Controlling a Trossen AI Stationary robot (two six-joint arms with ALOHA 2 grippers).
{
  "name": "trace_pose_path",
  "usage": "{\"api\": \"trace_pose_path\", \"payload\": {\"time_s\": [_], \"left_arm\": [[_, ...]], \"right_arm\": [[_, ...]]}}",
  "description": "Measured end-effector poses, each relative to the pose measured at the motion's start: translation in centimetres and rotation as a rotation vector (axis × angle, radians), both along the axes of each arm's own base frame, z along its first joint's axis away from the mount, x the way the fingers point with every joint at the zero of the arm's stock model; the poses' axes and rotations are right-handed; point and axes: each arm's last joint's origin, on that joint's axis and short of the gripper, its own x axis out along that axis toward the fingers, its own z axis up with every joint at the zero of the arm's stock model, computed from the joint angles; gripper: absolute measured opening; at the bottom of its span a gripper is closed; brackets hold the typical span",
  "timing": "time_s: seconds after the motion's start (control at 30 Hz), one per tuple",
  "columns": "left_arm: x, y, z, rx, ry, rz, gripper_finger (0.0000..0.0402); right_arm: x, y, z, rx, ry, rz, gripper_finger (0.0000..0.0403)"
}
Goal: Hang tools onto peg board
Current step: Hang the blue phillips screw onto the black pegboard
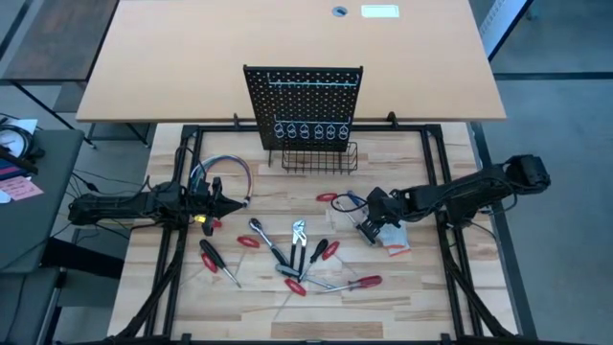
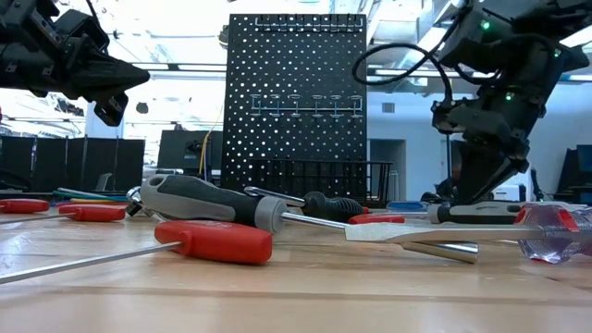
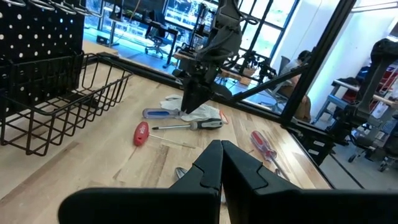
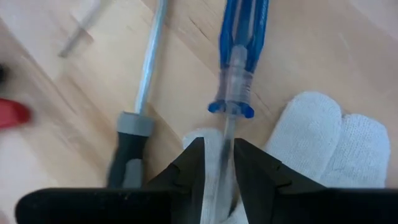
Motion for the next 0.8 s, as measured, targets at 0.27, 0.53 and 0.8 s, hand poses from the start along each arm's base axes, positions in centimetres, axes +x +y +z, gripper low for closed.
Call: {"api": "trace_pose_path", "payload": {"time_s": [0.27,0.53,0.8], "left_arm": [[0.0,-0.3,0.0,-0.018,-0.001,-0.03,0.0],[0.0,-0.6,0.0,-0.018,-0.001,-0.061,0.0],[0.0,-0.9,0.0,-0.018,0.0,-0.089,0.0]], "right_arm": [[1.0,0.0,-1.5,-0.042,0.078,-0.009,0.0041],[1.5,-0.1,1.4,-0.079,-0.048,-0.011,0.0017],[1.3,0.7,1.8,-0.149,-0.085,-0.047,0.0013]]}}
